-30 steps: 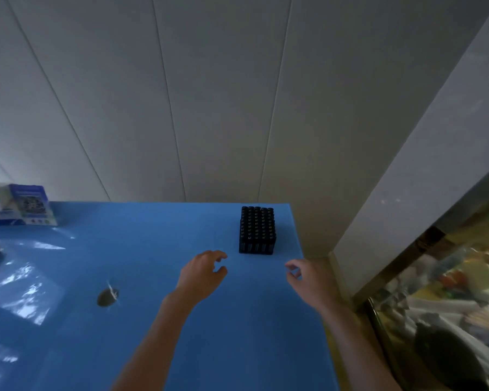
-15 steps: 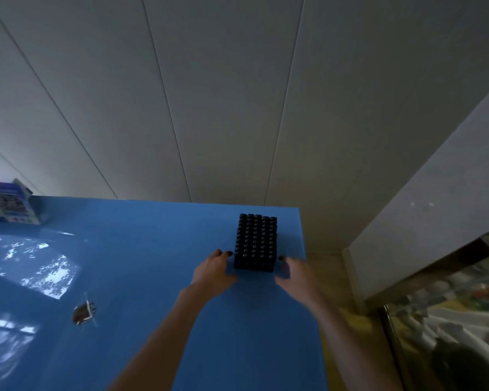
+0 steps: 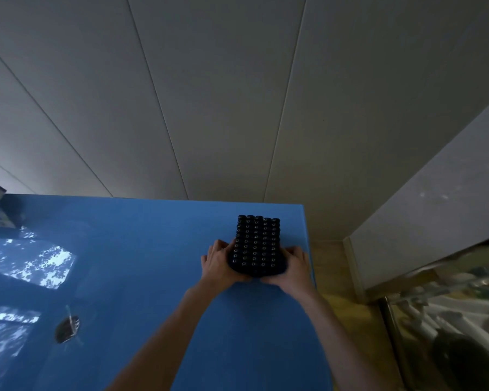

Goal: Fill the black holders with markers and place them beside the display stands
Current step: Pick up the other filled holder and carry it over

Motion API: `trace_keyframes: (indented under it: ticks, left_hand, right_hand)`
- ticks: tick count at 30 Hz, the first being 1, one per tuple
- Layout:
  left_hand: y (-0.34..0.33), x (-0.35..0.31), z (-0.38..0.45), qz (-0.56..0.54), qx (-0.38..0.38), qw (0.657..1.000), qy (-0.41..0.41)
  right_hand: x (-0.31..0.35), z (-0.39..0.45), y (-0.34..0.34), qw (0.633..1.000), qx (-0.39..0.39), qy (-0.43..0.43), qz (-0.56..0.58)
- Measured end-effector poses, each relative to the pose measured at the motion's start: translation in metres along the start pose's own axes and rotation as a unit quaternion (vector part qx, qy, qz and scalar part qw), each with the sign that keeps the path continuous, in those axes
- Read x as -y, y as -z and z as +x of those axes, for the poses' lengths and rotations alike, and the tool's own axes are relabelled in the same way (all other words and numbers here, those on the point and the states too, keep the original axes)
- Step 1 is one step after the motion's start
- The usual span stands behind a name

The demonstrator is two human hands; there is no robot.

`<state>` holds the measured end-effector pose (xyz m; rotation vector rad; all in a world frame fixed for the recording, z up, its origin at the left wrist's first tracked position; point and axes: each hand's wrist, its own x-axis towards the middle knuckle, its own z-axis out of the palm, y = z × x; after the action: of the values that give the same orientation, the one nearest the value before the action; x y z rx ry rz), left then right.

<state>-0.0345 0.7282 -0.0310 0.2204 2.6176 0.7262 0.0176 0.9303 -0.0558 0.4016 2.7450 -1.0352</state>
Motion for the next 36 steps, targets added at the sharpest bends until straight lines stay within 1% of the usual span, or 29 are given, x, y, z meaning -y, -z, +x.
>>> trace_keyframes:
  ticks: [3,5,7,10,13,18,25,29,36]
  left_hand:
    - [-0.001,-0.001,-0.001,-0.023,-0.008,1.000,0.007]
    - [-0.002,0.000,-0.003,-0.039,-0.010,0.999,0.011]
    - [-0.001,0.002,-0.005,-0.077,-0.007,0.997,0.018]
    - [0.000,0.004,-0.009,-0.134,-0.015,0.990,0.026]
    - [0.008,0.004,-0.015,-0.186,-0.032,0.981,0.034]
    - [0.024,0.009,-0.036,-0.231,-0.063,0.970,0.037]
    - [0.045,0.043,-0.080,-0.303,-0.119,0.944,0.053]
    - [0.064,0.062,-0.113,-0.333,-0.152,0.929,0.058]
    - [0.089,0.114,-0.181,-0.341,-0.237,0.907,0.067]
  right_hand:
    - [0.003,-0.002,-0.002,1.000,-0.003,-0.001,0.002]
    - [0.005,-0.002,-0.001,1.000,-0.001,-0.001,0.025]
    - [0.009,-0.003,0.002,0.996,0.005,0.010,0.085]
    - [0.019,-0.006,0.006,0.978,0.019,0.039,0.202]
    - [0.029,-0.007,0.007,0.970,0.023,0.057,0.235]
    - [0.043,-0.010,0.002,0.962,0.060,0.073,0.256]
    - [0.082,-0.021,-0.010,0.945,0.126,0.107,0.284]
    - [0.114,-0.032,-0.024,0.941,0.160,0.146,0.259]
    - [0.178,-0.064,-0.061,0.922,0.221,0.211,0.239]
